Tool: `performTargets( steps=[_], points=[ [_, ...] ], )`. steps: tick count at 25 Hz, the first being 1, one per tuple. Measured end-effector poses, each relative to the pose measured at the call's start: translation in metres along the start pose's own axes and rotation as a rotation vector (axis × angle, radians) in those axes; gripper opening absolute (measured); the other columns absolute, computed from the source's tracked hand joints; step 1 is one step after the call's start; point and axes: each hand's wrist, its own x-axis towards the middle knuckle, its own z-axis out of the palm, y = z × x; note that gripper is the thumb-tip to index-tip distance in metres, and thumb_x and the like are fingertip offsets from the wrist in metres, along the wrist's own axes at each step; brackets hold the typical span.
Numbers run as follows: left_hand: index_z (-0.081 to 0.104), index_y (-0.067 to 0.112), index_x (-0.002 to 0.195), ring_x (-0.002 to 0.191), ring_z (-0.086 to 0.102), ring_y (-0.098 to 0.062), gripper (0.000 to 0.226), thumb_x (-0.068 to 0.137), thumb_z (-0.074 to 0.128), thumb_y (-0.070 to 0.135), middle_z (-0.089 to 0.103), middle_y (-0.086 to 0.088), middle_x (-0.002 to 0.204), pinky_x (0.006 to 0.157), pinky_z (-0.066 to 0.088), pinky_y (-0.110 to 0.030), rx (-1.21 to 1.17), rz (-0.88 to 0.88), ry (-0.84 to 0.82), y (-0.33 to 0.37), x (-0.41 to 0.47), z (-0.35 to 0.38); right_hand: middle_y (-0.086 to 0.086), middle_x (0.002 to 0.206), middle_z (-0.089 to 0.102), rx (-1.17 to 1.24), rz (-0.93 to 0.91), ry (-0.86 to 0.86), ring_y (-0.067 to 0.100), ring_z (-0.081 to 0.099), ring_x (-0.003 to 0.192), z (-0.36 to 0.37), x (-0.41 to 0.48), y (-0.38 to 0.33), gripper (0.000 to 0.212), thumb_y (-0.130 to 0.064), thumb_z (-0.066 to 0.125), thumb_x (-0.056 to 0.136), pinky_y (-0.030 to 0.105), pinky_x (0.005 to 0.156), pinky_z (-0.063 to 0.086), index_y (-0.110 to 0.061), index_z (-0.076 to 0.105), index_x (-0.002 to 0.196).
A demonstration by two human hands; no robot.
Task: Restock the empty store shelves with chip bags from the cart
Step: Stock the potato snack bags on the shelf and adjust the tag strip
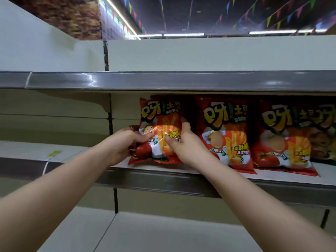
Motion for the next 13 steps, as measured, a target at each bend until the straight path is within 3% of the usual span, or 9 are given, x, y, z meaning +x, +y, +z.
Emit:
performTargets(
  steps=[2,4,6,8,9,11,13],
  points=[
    [0.064,0.0,0.101,0.088,0.064,-0.023,0.018,0.083,0.062,-0.001,0.07,-0.013,0.095,0.082,0.051,-0.032,0.033,-0.015,-0.016,0.0,0.022,0.002,0.018,0.12,0.051,-0.098,0.111,-0.049,0.026,0.049,0.093,0.003,0.014,-0.002,0.044,-0.029,0.042,0.099,0.027,0.057,0.032,-0.005,0.03,0.133],
    [0.062,0.005,0.102,0.086,0.064,-0.02,0.024,0.083,0.057,-0.01,0.068,-0.011,0.099,0.073,0.051,-0.028,0.021,-0.031,-0.042,-0.003,0.041,0.005,0.018,0.111,0.052,-0.228,0.2,-0.098,0.021,0.042,0.087,0.005,0.027,-0.004,0.029,-0.024,0.039,0.1,0.026,0.056,0.032,-0.002,0.045,0.119],
    [0.059,0.012,0.106,0.086,0.062,-0.017,0.039,0.083,0.049,-0.018,0.066,-0.009,0.106,0.063,0.052,-0.024,0.042,-0.005,-0.089,-0.007,0.057,0.008,0.019,0.114,0.053,-0.328,0.208,-0.165,0.022,0.039,0.088,0.007,0.037,-0.004,0.036,-0.023,0.038,0.1,0.029,0.064,0.033,0.003,0.049,0.122],
    [0.053,0.016,0.107,0.083,0.059,-0.012,0.044,0.083,0.047,-0.02,0.063,-0.001,0.099,0.058,0.051,-0.021,0.107,0.049,-0.123,-0.007,0.067,0.012,0.02,0.13,0.048,-0.415,0.241,-0.267,0.024,0.04,0.093,0.009,0.042,-0.008,0.046,-0.03,0.037,0.099,0.028,0.061,0.032,0.004,0.044,0.13],
    [0.051,0.016,0.108,0.082,0.057,-0.01,0.043,0.084,0.049,-0.019,0.061,0.003,0.095,0.059,0.049,-0.02,0.148,0.082,-0.136,-0.008,0.071,0.013,0.02,0.135,0.045,-0.464,0.257,-0.311,0.026,0.045,0.1,0.011,0.045,-0.009,0.049,-0.033,0.036,0.099,0.028,0.064,0.035,0.003,0.041,0.133],
    [0.045,0.015,0.123,0.088,0.055,-0.011,0.048,0.085,0.055,-0.013,0.057,0.004,0.101,0.062,0.045,-0.019,0.238,0.146,-0.169,-0.01,0.076,0.015,0.018,0.138,0.044,-0.55,0.294,-0.357,0.031,0.047,0.12,0.015,0.05,-0.012,0.055,-0.039,0.035,0.099,0.033,0.086,0.041,0.003,0.04,0.134],
    [0.038,0.015,0.133,0.096,0.051,-0.011,0.054,0.087,0.058,-0.006,0.052,0.004,0.111,0.065,0.043,-0.018,0.318,0.194,-0.151,-0.014,0.086,0.014,0.018,0.136,0.046,-0.608,0.308,-0.356,0.032,0.046,0.124,0.02,0.051,-0.01,0.053,-0.038,0.035,0.1,0.033,0.095,0.039,0.003,0.043,0.132]
  ],
)
